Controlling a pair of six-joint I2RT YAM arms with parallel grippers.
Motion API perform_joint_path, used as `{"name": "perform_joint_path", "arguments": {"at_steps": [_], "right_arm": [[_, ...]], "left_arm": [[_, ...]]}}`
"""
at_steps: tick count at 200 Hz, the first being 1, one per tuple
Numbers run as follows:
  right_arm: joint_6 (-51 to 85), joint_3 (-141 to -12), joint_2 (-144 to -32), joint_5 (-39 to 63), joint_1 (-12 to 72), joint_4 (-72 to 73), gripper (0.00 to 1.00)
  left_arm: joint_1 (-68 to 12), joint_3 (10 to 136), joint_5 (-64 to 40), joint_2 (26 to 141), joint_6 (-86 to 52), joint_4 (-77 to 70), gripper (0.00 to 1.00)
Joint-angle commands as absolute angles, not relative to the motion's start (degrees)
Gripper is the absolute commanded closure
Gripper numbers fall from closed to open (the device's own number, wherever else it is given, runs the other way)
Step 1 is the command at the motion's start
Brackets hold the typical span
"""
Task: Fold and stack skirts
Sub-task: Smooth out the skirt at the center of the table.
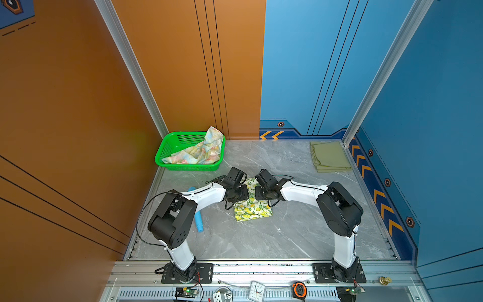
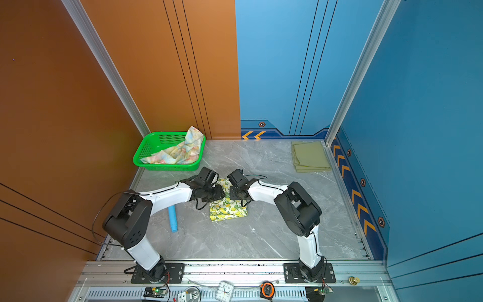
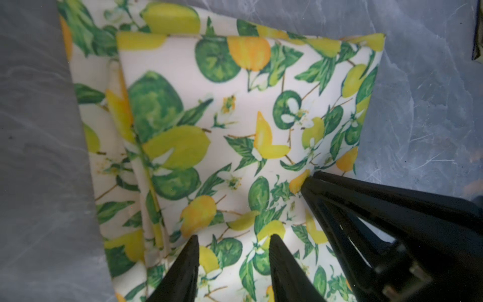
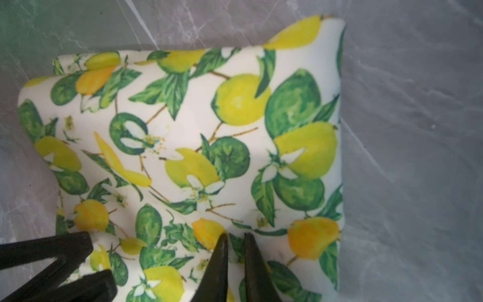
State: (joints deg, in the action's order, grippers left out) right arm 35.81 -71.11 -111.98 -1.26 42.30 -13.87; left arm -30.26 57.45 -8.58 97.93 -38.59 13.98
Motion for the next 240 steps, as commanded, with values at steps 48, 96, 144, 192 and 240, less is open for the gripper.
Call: {"name": "perform_joint_path", "arguments": {"at_steps": [48, 96, 144, 192, 240], "right_arm": [[35.75, -67.0, -107.97, 1.22, 40.62, -13.15, 0.85], [35.42, -67.05, -108.02, 2.13, 40.61, -12.92, 0.84], [35.42, -67.35, -106.55, 2.35, 40.61, -12.96, 0.84], [35.72, -67.37, -104.09, 2.64, 40.61, -12.94, 0.83], [36.86, -68.96, -104.8, 2.9, 41.13, -12.71, 0.83]], "left_arm": [[-28.3, 58.62, -7.59, 97.16, -37.61, 15.56, 0.56], [-23.48, 56.13, -7.64, 92.24, -39.33, 16.52, 0.55], [-21.29, 52.14, -10.37, 93.1, -40.88, 12.37, 0.7], [-20.73, 51.38, -11.51, 95.78, -40.34, 8.84, 0.81], [-20.74, 50.85, -11.19, 98.32, -39.96, 7.53, 0.91]]}}
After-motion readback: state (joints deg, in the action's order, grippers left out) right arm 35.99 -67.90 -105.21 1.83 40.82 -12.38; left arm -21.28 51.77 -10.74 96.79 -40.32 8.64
